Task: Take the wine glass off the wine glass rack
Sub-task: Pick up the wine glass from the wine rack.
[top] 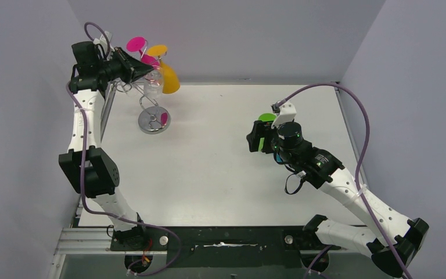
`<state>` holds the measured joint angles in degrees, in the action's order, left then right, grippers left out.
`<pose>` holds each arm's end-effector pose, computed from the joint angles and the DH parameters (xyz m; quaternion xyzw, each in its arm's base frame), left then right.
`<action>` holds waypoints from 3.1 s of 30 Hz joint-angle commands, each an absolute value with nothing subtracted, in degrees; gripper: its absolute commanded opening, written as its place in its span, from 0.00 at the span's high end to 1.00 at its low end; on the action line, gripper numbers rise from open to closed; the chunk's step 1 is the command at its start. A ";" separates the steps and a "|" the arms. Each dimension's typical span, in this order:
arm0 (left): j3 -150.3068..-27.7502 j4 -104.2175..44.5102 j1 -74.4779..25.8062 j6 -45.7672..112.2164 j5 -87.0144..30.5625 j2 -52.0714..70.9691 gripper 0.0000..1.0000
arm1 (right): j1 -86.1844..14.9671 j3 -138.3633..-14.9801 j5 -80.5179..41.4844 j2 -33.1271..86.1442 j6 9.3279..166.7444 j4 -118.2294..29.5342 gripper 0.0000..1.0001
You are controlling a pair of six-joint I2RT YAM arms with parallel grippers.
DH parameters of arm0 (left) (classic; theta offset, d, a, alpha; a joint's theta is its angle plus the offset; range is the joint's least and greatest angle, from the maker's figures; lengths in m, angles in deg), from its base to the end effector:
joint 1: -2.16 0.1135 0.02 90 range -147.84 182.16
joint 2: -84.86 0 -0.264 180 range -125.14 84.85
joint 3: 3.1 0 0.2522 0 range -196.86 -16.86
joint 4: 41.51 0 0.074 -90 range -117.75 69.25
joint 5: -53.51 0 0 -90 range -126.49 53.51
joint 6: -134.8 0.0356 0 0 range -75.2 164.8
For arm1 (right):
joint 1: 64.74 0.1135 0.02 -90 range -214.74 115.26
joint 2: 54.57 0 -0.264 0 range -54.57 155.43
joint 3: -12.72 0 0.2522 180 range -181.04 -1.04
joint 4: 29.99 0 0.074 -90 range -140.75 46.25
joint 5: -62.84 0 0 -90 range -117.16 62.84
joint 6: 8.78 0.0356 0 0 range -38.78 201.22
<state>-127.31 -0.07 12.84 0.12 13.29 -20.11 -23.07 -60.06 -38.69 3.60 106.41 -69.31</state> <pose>0.4139 0.0504 0.4150 -0.1419 0.7758 -0.4820 0.3817 0.1718 0.1434 0.3559 -0.0664 0.8369 0.2251 0.4945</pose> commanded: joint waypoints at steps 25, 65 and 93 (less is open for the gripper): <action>-100.19 -29.71 13.30 -20.49 -6.68 1.02 1.00 | -23.19 -58.65 -36.85 1.32 110.14 -65.90 0.24; -106.37 -15.71 8.44 -8.18 -1.18 0.73 1.00 | -23.52 -58.65 -37.40 2.69 109.98 -65.86 0.23; -106.83 -11.80 13.50 -4.85 4.99 3.06 1.00 | -23.78 -60.39 -36.15 5.92 108.77 -66.93 0.23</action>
